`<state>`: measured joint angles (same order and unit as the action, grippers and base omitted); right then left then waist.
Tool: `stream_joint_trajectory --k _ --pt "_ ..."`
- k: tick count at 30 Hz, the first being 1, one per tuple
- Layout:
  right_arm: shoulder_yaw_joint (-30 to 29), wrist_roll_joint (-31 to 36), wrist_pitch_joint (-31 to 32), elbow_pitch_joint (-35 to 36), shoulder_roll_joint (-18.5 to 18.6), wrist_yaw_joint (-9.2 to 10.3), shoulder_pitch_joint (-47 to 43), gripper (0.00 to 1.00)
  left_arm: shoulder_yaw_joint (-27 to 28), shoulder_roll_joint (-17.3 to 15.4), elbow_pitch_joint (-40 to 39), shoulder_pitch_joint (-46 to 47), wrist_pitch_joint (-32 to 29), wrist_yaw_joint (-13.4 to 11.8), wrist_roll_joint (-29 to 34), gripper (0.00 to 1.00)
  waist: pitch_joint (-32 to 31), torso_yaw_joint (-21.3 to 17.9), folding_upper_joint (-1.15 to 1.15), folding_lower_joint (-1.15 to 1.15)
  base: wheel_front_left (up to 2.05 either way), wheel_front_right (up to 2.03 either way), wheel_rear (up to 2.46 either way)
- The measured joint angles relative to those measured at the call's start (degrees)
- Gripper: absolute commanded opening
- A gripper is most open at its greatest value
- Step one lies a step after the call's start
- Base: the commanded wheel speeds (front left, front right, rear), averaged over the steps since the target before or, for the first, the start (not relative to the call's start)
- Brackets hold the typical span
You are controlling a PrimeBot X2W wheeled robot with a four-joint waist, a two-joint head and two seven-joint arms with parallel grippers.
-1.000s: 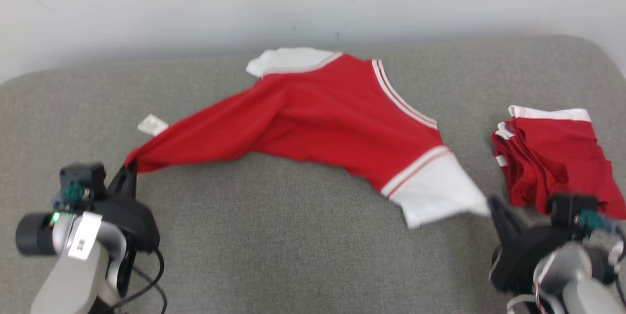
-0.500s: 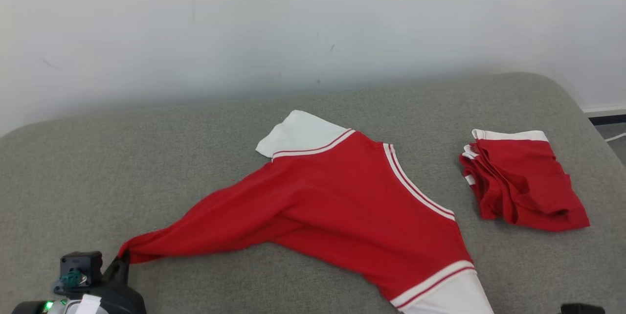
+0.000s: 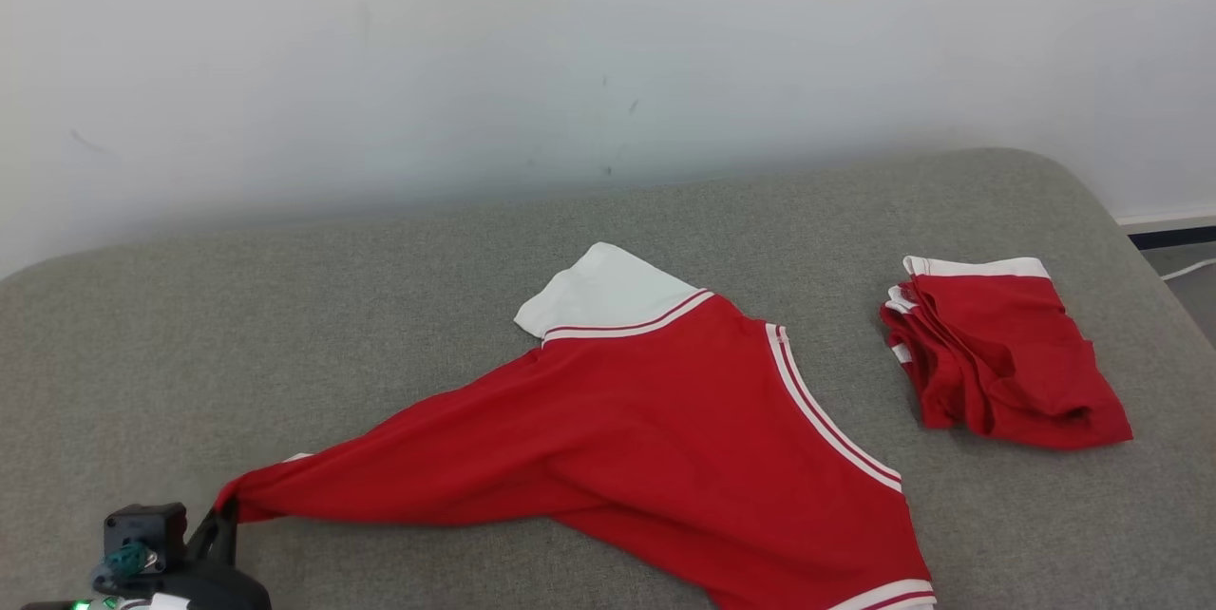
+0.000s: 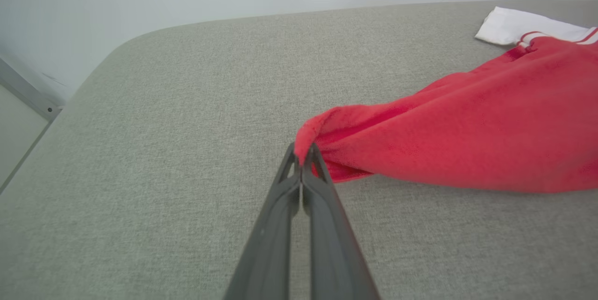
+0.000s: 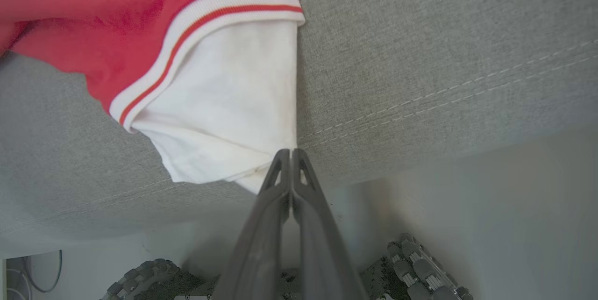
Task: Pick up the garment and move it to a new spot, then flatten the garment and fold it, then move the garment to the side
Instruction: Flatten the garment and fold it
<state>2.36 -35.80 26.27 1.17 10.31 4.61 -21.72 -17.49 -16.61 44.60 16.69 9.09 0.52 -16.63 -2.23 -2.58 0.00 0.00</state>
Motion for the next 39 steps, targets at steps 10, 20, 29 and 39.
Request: stream_joint_trajectory --k 10,20,29,39 --pt "0.0 0.43 -0.38 4.32 -0.29 0.32 8.65 0.0 -0.37 1.33 -2.94 -0.35 -0.33 -1.1 0.0 1.0 -0.39 0.19 0.0 0.0 0.0 0.0 0.0" --pt "-1.74 2.29 -3.55 2.27 -2.11 1.52 15.56 1.0 -1.52 2.74 -5.28 -0.49 -1.27 -2.31 0.11 1.0 -0.6 2.31 0.0 0.0 0.0 0.0 0.0" --pt "-3.6 4.74 -10.83 1.37 -4.85 2.02 20.34 1.0 1.92 3.23 -10.96 -3.74 2.18 -4.43 -2.16 1.0 -1.87 4.22 0.0 0.0 0.0 0.0 0.0" --pt "-4.89 7.15 -20.54 2.07 -5.91 2.21 21.07 1.0 2.04 5.38 -20.73 -10.72 4.41 -5.99 -1.75 1.0 -4.23 5.63 0.0 0.01 0.0 0.0 0.0"
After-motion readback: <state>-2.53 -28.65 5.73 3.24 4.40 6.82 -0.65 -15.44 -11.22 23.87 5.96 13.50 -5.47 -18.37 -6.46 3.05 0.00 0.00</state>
